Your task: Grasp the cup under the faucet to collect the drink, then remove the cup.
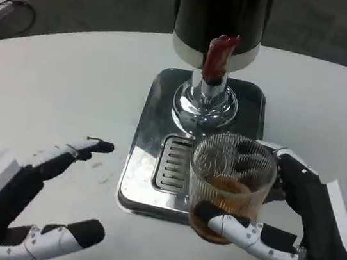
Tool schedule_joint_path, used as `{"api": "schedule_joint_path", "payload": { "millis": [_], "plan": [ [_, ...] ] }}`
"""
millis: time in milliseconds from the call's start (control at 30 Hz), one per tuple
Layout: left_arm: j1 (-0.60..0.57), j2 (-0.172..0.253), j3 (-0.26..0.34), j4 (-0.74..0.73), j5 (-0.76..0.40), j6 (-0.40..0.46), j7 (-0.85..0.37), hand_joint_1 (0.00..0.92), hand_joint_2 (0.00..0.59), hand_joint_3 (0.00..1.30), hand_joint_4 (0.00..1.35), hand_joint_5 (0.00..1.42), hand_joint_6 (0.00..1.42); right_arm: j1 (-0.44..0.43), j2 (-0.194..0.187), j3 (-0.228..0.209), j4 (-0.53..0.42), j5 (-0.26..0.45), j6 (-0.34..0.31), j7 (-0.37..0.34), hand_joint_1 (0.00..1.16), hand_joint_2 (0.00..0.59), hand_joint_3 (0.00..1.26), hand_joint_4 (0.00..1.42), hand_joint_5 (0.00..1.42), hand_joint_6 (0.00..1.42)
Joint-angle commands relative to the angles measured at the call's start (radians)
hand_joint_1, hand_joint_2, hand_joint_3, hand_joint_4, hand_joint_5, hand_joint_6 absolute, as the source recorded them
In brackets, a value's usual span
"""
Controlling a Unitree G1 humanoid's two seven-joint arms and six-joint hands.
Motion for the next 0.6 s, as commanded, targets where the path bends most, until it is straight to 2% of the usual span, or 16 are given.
{"api": "schedule_joint_path", "payload": {
  "millis": [33, 200, 367, 433, 600],
  "plan": [
    [0.042, 0.004, -0.035, -0.063, 0.093, -0.019, 0.010, 0.000, 0.056, 0.13, 0.01, 0.09, 0.11, 0.013, -0.019, -0.006, -0.049, 0.009, -0.047, 0.007, 1.07, 0.241, 0.88, 0.95, 0.96, 0.61],
    [0.058, 0.005, -0.060, -0.111, 0.166, 0.002, 0.007, 0.000, 0.063, 0.04, 0.00, 0.02, 0.05, 0.024, -0.041, -0.017, -0.058, 0.020, -0.059, 0.023, 1.08, 0.241, 0.88, 0.95, 0.96, 0.62],
    [0.058, 0.012, -0.075, -0.165, 0.253, 0.046, -0.003, 0.000, 0.064, 0.01, 0.00, 0.00, 0.04, 0.038, -0.056, -0.034, -0.069, 0.039, -0.062, 0.037, 1.08, 0.241, 0.88, 0.95, 0.96, 0.62],
    [0.055, 0.012, -0.093, -0.199, 0.323, 0.083, -0.012, 0.000, 0.065, 0.00, 0.00, 0.00, 0.00, 0.047, -0.066, -0.039, -0.077, 0.043, -0.069, 0.042, 1.08, 0.241, 0.88, 0.96, 0.97, 0.62],
    [0.051, 0.016, -0.142, -0.265, 0.449, 0.159, -0.047, 0.000, 0.064, 0.00, 0.00, 0.00, 0.00, 0.066, -0.074, -0.048, -0.097, 0.049, -0.075, 0.052, 1.08, 0.241, 0.88, 0.96, 0.97, 0.62]
  ]
}}
